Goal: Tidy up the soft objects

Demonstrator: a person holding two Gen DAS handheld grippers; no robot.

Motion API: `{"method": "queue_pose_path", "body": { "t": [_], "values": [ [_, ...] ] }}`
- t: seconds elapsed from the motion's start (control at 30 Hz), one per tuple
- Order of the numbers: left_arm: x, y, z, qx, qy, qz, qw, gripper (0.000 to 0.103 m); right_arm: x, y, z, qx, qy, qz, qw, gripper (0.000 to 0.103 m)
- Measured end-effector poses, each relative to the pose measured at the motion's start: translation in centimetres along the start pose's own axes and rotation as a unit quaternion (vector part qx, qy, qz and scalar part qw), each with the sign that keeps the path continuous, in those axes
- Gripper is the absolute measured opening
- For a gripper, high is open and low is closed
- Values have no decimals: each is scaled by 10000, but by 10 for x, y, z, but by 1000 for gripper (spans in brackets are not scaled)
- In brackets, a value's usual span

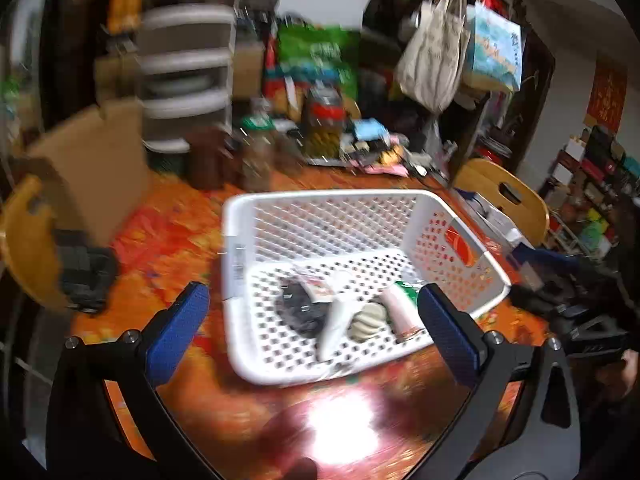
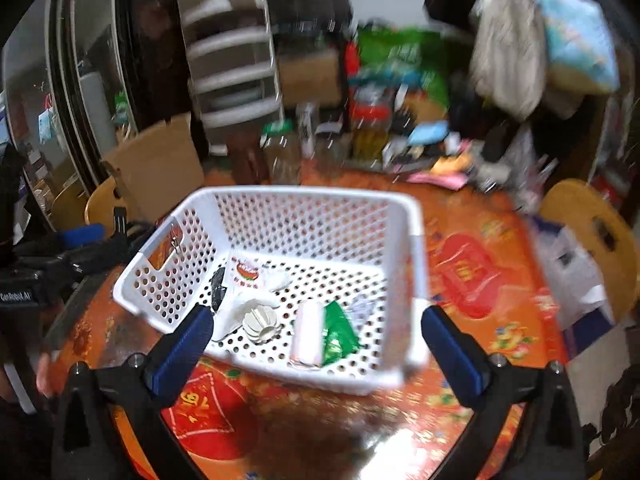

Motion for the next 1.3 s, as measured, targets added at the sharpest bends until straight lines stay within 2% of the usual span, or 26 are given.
{"method": "queue_pose_path", "body": {
  "t": [0.07, 0.13, 0.23, 0.5, 0.67, 0.83, 1.3],
  "values": [
    [-2, 18, -21, 283, -103, 98, 9995, 103, -4, 15, -19, 259, 217, -7, 9994, 103],
    [-3, 36, -34, 314, -160, 97, 9993, 103, -12, 33, -34, 377, 369, -1, 9986, 103],
    [0, 61, -50, 281, -217, 142, 9993, 103, -20, 57, -48, 342, 498, 175, 9980, 103],
    [23, 113, -90, 299, -378, 218, 9986, 103, -32, 94, -79, 189, 442, 297, 9984, 103],
    [34, 116, -93, 258, -505, 212, 9982, 103, -37, 103, -88, 215, 452, 209, 9985, 103],
    [41, 107, -83, 151, -460, 183, 9987, 103, -32, 102, -80, 133, 443, 294, 9985, 103],
    [30, 99, -63, 18, -580, 158, 9982, 103, -27, 98, -69, 70, 337, 393, 9986, 103]
  ]
}}
Point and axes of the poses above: each gripper's, at about its wrist camera, not at the fingertips, and z roughly the way its jaws point, x to its right, y to its underside, the point moved 6 cm from there along z, roughly the way its jaws point, and after that the axes turned 9 degrees about -x, right-handed, at the moved point
